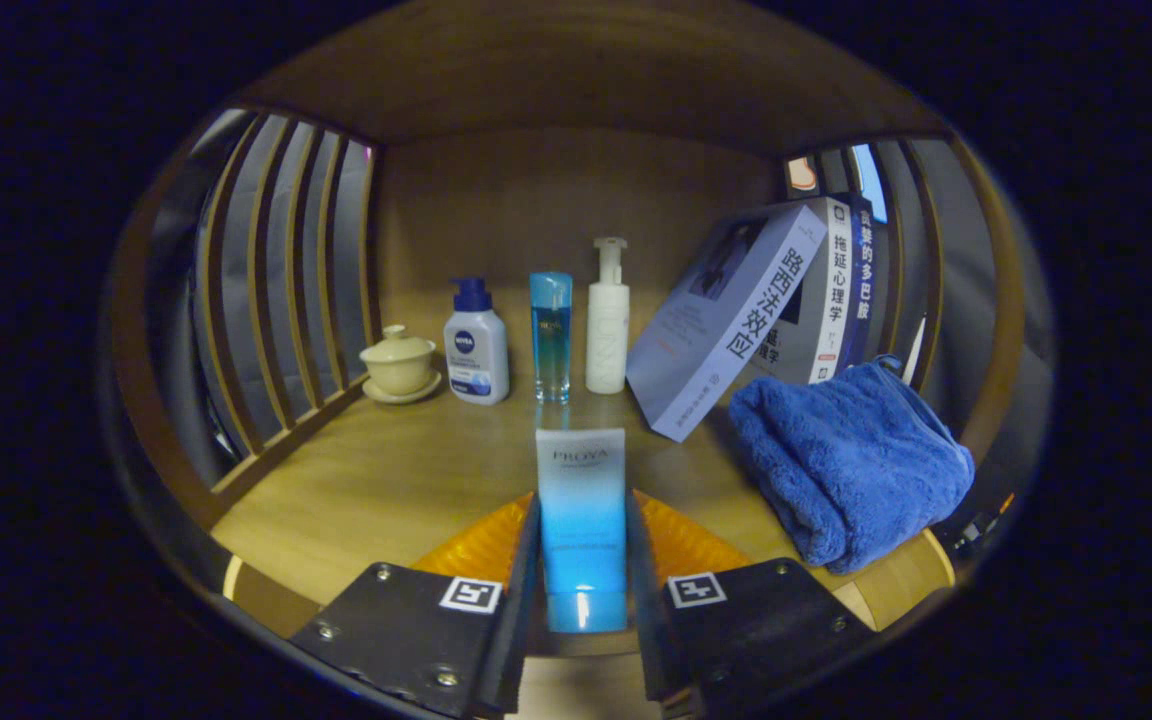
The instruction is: Pull open the drawer, take out the items inside it, and place them on the countertop above the cabinet.
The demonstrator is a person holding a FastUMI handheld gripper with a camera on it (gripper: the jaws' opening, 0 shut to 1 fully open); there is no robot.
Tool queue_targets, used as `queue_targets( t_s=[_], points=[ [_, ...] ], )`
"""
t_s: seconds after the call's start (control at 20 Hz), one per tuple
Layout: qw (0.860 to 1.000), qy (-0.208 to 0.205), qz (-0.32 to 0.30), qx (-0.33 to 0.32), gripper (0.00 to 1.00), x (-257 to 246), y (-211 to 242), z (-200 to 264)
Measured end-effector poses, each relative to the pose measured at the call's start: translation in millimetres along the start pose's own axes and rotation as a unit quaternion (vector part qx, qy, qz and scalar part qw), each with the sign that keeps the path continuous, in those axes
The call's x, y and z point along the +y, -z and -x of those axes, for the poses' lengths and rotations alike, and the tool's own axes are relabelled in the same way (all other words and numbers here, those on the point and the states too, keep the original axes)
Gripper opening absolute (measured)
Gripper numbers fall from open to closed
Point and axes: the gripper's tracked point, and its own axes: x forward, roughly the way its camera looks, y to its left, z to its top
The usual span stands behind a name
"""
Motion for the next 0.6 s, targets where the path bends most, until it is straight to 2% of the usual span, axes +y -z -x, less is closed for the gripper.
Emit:
queue_targets(
  t_s=[0.2,0.3,0.35,0.4,0.55,0.6],
  points=[
    [1.000,0.003,0.010,-0.020,0.46,3,-4,5],
    [1.000,0.002,0.007,-0.023,0.60,4,-8,15],
    [1.000,0.004,0.007,-0.025,0.63,4,-11,20],
    [1.000,0.002,0.007,-0.025,0.75,3,-13,27],
    [1.000,-0.006,0.009,-0.025,0.97,2,-18,51],
    [1.000,-0.012,0.008,-0.026,0.97,2,-20,61]
  ],
)
